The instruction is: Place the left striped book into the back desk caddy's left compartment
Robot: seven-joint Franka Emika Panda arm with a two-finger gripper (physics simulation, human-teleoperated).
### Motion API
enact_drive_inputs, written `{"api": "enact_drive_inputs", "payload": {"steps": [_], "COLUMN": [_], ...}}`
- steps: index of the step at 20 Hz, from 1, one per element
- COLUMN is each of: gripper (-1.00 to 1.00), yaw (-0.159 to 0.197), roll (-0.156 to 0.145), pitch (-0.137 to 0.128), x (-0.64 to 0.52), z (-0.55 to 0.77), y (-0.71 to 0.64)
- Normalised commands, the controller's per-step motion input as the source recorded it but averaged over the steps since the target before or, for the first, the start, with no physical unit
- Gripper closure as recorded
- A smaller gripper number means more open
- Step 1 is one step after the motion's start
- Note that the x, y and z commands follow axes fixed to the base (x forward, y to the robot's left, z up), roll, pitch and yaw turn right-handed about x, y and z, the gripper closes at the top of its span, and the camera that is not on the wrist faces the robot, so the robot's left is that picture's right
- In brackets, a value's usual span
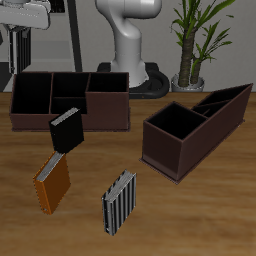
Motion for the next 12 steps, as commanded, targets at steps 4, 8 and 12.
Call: {"api": "enact_drive_inputs", "payload": {"steps": [4,8,12], "gripper": [1.0,1.0,1.0], "yaw": [-0.043,-0.006,-0.045], "roll": [-0.031,0.0,0.023], "pitch": [-0.004,0.007,0.008], "x": [-0.03,0.05,0.12], "z": [-0.12,-0.25,-0.19], "y": [-0.15,0.1,0.18]}}
